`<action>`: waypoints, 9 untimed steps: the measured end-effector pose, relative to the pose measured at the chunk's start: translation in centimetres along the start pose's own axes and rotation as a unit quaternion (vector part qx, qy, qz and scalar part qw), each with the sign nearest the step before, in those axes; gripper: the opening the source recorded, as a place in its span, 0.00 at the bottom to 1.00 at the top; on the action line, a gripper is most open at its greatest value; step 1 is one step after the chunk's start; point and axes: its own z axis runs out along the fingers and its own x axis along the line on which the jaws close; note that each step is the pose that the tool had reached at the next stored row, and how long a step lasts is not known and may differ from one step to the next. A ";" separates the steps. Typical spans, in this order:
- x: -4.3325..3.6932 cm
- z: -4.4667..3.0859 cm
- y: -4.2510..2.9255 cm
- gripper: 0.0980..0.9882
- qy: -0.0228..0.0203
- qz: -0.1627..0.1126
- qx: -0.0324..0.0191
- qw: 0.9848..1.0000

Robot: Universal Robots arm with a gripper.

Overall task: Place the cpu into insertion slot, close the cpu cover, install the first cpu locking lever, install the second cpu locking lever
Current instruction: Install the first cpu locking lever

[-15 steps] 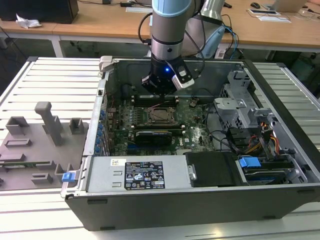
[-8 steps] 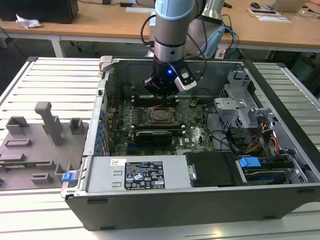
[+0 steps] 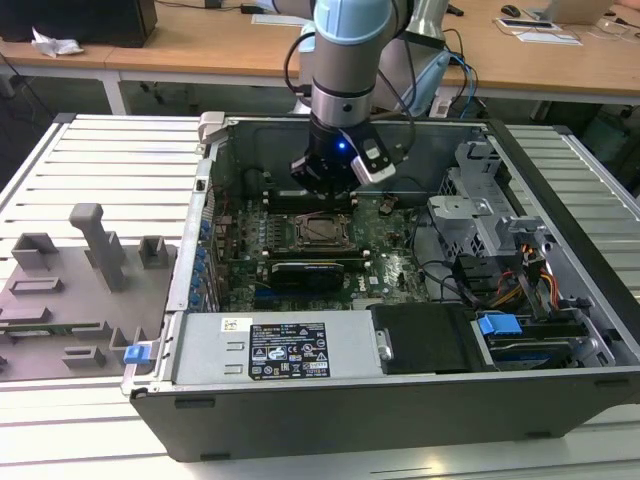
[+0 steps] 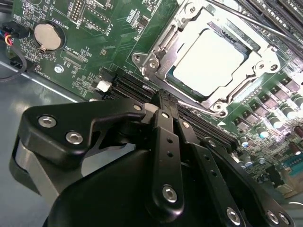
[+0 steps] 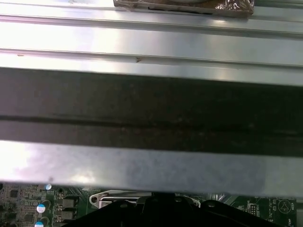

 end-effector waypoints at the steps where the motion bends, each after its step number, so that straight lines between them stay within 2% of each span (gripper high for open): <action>1: -0.01 0.06 -0.01 0.01 0.000 0.000 0.000 1.000; 6: -0.06 0.55 -0.06 0.01 0.000 0.000 0.000 1.000; 9: -0.08 0.81 -0.09 0.01 0.000 0.000 0.003 1.000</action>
